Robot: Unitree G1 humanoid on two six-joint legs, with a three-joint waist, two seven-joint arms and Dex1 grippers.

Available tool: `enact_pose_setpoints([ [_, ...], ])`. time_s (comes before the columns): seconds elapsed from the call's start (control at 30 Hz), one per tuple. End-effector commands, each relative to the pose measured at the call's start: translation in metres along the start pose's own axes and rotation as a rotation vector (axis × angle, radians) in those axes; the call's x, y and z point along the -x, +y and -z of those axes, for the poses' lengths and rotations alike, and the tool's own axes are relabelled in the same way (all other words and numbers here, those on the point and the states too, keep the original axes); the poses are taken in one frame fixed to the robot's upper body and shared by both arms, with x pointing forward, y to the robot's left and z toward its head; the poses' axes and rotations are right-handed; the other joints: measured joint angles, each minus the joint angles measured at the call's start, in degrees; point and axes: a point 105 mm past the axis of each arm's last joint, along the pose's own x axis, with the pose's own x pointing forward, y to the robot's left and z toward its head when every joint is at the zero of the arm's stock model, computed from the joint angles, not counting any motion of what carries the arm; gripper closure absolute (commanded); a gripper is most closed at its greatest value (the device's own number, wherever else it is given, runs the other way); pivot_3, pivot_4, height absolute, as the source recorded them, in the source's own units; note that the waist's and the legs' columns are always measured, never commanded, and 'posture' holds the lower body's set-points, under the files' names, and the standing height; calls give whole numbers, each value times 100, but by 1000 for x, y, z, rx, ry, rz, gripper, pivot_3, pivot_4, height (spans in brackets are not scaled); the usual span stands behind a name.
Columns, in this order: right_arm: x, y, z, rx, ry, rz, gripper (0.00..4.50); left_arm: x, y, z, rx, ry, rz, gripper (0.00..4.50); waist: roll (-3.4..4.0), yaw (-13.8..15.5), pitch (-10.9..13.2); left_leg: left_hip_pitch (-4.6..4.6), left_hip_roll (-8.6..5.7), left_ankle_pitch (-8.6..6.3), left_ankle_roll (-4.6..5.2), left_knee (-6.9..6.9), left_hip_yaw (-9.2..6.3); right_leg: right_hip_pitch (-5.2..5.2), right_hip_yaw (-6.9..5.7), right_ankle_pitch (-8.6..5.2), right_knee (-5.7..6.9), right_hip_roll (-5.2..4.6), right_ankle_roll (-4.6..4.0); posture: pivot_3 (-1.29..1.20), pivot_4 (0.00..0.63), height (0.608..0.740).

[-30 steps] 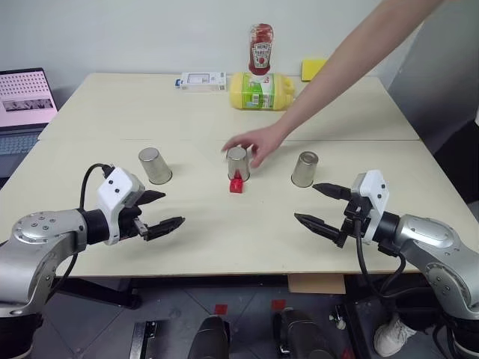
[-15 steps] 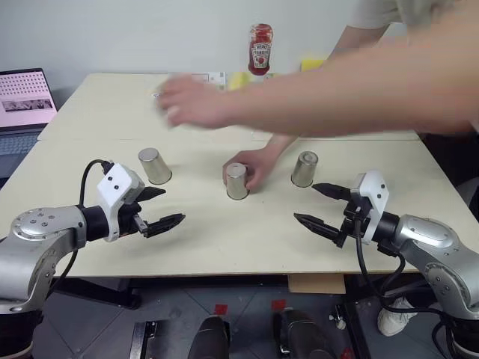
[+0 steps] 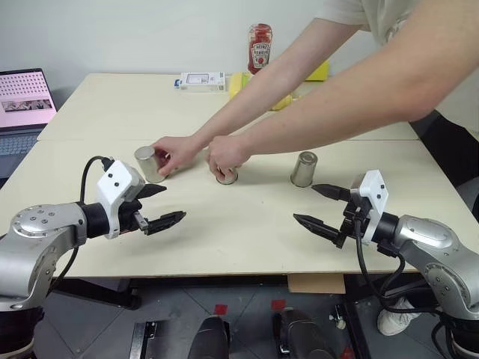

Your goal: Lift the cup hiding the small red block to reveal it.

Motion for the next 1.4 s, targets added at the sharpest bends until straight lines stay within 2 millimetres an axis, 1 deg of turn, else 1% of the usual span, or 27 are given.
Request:
enact_pose_setpoints([
  [0.03, 1, 8, -11, 30, -35, -24, 0, 0, 0, -6, -20, -21, -4, 16, 0, 0, 0, 0, 0, 0, 0, 0, -1, 0, 0, 0, 0, 0, 0, 0, 150, 740],
  [0.13, 0, 8, -14, 30, -39, -40, 0, -1, 7, -3, -1, -36, -34, 16, 0, 1, 0, 0, 0, 0, 0, 0, -1, 0, 0, 0, 0, 0, 0, 0, 150, 740],
  [0.2, -1, 8, -16, 29, -39, -50, 0, -1, 16, 0, 18, -36, -81, 16, 0, 2, 0, 1, 0, 0, 0, 1, -1, 0, 0, 0, 0, 0, 0, 0, 150, 740],
  [0.33, -4, 12, -19, 28, -40, -88, 0, 5, 44, 13, 116, -35, -213, 16, 0, 0, 0, 2, 0, 0, 0, 1, -2, 1, -2, 0, 3, 1, 0, 0, 150, 740],
  [0.43, -6, 14, -21, 30, -41, -109, 0, 10, 58, 21, 123, -15, -293, 16, 0, -3, 0, 1, 0, 0, 0, 1, -2, 0, -1, 1, 2, 1, 0, 0, 150, 740],
  [0.5, -7, 14, -22, 31, -39, -117, 0, 10, 68, 22, 143, -17, -346, 16, 0, 1, 0, 0, 0, 0, 0, 0, -2, 0, -2, 1, 2, 1, 0, 0, 150, 740],
  [0.57, -8, 15, -23, 31, -36, -132, 0, 9, 84, 22, 169, -26, -426, 16, 0, 5, 0, -3, 0, 0, 0, 0, -3, 0, -4, 0, 1, 0, 0, 0, 150, 740],
  [0.63, -10, 16, -24, 35, -30, -147, 0, 5, 93, 23, 184, -21, -461, 16, -2, 14, -1, -6, -1, 0, 0, 3, -8, 0, -9, 1, 1, 0, 1, 0, 150, 740],
  [0.9, -16, 18, -29, 46, -10, -186, 0, -24, 114, 20, 209, -6, -492, 16, -4, 11, -2, -7, -4, 0, 0, 4, -9, 1, -9, 3, 1, -1, 3, 0, 150, 740],
  [1.1, -18, 25, -32, 27, 8, -245, 0, -42, 132, 16, 205, 8, -523, 16, -5, 12, -3, -8, -4, 0, 0, 4, -8, 1, -7, 3, 2, -1, 3, 0, 150, 740],
  [1.23, -17, 28, -33, 29, 14, -262, 0, -52, 134, 13, 193, 9, -499, 16, -5, 11, -3, -11, -5, 0, 0, 4, -8, 0, -8, 3, 1, -1, 3, 0, 150, 740],
  [1.4, -18, 30, -33, 27, 14, -269, 0, -60, 141, 12, 220, -1, -519, 16, -5, 10, -3, -12, -5, 0, 0, 4, -9, -1, -9, 3, 2, -1, 3, 0, 150, 740],
])
